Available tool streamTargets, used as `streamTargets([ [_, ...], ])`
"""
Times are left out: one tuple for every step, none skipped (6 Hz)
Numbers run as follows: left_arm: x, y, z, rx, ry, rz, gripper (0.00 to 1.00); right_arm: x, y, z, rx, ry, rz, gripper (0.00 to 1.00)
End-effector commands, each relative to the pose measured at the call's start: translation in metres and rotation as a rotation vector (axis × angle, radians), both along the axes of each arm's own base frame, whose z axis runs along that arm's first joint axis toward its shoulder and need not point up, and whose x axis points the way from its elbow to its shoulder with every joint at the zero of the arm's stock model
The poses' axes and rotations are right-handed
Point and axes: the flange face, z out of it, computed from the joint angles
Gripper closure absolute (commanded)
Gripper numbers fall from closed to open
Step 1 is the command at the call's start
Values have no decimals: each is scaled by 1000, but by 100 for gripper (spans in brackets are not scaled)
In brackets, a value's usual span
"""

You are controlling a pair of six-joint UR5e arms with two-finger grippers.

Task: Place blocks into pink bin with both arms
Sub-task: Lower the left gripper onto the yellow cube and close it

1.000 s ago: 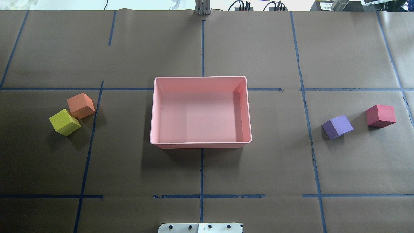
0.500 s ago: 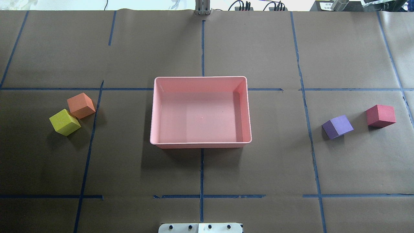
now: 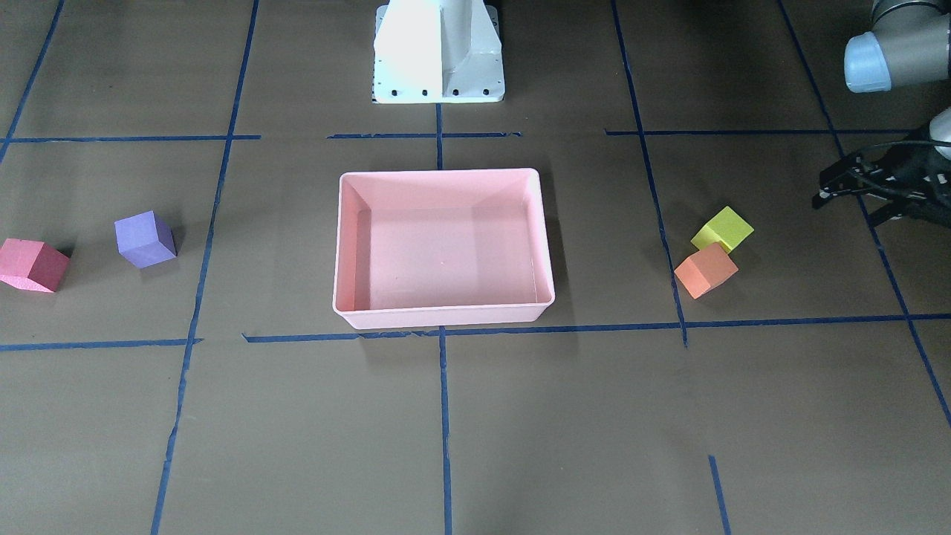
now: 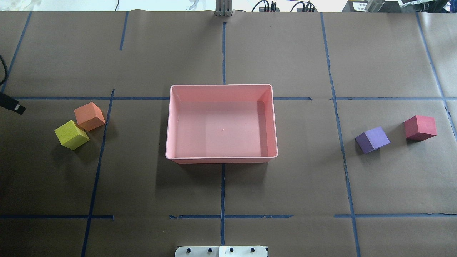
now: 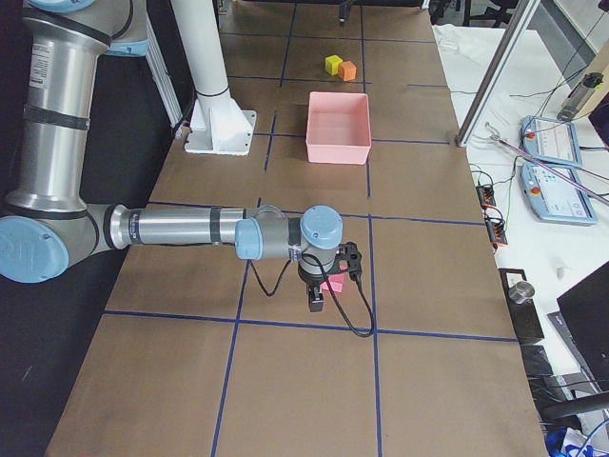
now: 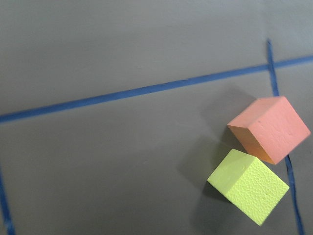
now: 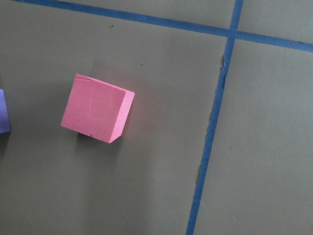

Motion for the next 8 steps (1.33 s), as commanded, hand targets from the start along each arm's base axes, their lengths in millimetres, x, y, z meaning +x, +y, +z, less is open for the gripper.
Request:
streamTargets([
  [63, 20, -5, 183, -18, 171, 2, -3, -1, -1, 1, -1, -7, 0],
  [89, 31, -11, 236, 0, 216, 1, -3, 0, -2, 2, -3, -7, 0],
  [113, 35, -25, 306, -40, 226, 1, -3, 0, -2, 4, -3, -8, 0],
  [127, 39, -27, 330, -59, 237, 1, -3, 0, -3, 4, -4, -7, 0],
  [127, 39, -26, 336, -63, 240, 1, -3, 0, -3, 5, -6, -9, 0],
  [129, 36, -23, 351, -79, 244, 0, -3, 0, -3, 5, -6, -9, 0],
  [133, 38, -19, 348, -80, 255, 0, -3, 0, -3, 5, -6, -9, 0],
  [138, 38, -8, 335, -89, 266, 0, -3, 0, -3, 5, -6, -9, 0],
])
